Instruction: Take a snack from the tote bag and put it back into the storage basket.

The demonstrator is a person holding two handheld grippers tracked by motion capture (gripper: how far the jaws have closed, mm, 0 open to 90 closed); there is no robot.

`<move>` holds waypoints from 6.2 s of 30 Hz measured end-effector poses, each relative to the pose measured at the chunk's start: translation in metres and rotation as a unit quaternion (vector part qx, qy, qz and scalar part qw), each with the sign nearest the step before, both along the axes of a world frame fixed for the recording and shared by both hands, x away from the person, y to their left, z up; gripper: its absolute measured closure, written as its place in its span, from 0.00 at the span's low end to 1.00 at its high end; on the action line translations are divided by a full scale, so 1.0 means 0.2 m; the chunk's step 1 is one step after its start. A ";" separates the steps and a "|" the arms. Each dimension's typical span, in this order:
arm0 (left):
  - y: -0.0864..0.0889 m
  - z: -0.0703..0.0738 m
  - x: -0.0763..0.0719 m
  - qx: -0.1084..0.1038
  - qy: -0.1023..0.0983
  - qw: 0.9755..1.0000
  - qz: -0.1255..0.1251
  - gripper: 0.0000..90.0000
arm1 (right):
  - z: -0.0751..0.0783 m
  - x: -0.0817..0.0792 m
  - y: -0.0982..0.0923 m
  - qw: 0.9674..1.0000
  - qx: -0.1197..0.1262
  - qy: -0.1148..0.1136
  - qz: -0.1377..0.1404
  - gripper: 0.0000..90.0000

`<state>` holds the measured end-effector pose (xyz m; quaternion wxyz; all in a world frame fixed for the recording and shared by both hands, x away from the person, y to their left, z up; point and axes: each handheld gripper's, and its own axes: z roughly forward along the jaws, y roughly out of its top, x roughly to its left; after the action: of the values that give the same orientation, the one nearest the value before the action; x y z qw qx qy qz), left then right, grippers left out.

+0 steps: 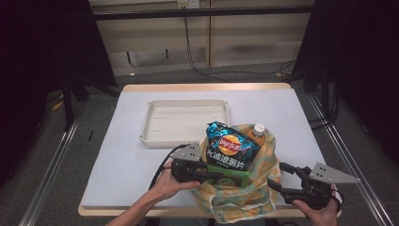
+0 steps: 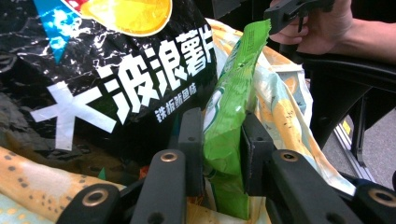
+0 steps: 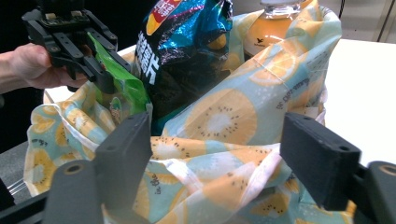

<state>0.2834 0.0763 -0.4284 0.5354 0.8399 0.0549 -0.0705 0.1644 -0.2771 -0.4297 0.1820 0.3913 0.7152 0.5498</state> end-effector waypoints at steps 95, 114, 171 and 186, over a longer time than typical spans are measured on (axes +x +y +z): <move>0.72 0.56 0.31 -0.093 -0.058 0.979 0.175 0.83 | -0.04 0.01 0.01 1.000 -0.004 -0.026 -0.006 0.01; 0.86 0.45 0.52 -0.047 -0.057 0.971 0.228 0.83 | -0.05 0.02 0.01 1.000 -0.003 -0.028 -0.011 0.01; 0.82 0.08 1.16 0.012 -0.019 0.954 0.299 0.82 | -0.06 0.03 0.01 1.000 0.002 -0.019 -0.002 0.01; 0.80 -0.02 1.22 0.039 -0.022 0.947 0.318 0.77 | -0.06 0.03 0.01 1.000 0.001 -0.018 -0.002 0.01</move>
<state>0.5272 0.2368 -0.4327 0.4975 0.8006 0.3101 0.1236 0.1706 -0.2756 -0.4411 0.1954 0.3830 0.7105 0.5570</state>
